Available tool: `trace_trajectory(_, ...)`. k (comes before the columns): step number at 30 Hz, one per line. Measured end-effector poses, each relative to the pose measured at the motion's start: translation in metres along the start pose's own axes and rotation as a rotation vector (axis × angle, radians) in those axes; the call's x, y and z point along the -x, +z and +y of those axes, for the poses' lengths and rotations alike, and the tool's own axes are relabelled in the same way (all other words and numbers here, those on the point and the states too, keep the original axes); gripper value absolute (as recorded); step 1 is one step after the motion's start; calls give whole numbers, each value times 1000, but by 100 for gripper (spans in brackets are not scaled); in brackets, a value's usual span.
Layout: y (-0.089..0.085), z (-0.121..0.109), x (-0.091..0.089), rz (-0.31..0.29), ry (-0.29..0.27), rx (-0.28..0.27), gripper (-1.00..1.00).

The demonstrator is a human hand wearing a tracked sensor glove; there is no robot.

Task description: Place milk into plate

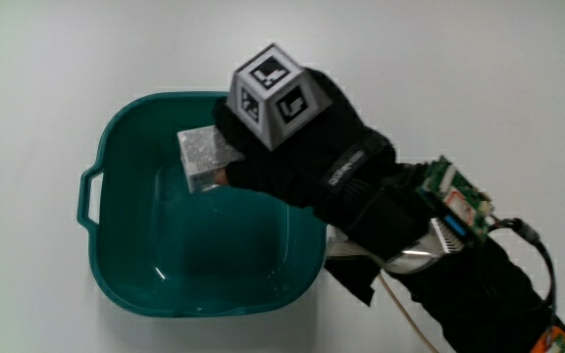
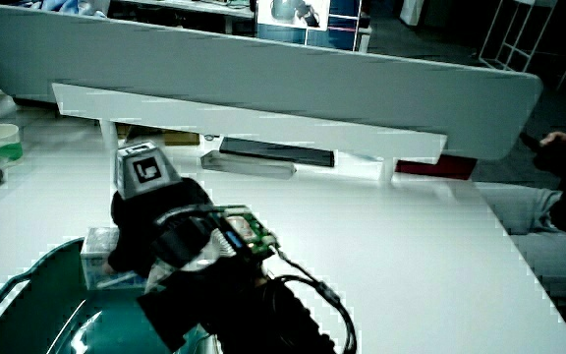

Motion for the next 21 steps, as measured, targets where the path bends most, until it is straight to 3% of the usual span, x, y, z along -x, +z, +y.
trace_trajectory(1,-16,12,-2,-5,2,96,0)
trace_trajectory(2,-13,12,2,21,18,67,0)
trace_trajectory(3,-6,7,8,-2,14,18,0)
trace_trajectory(5,-9,9,13,-12,21,9,0)
trace_trajectory(7,-25,20,14,-14,20,62,0)
trace_trajectory(8,-23,19,18,27,55,43,0)
trace_trajectory(9,-29,22,21,-13,47,52,0)
trace_trajectory(12,-42,29,25,-29,32,75,0)
trace_trajectory(21,-72,42,36,-41,54,126,0)
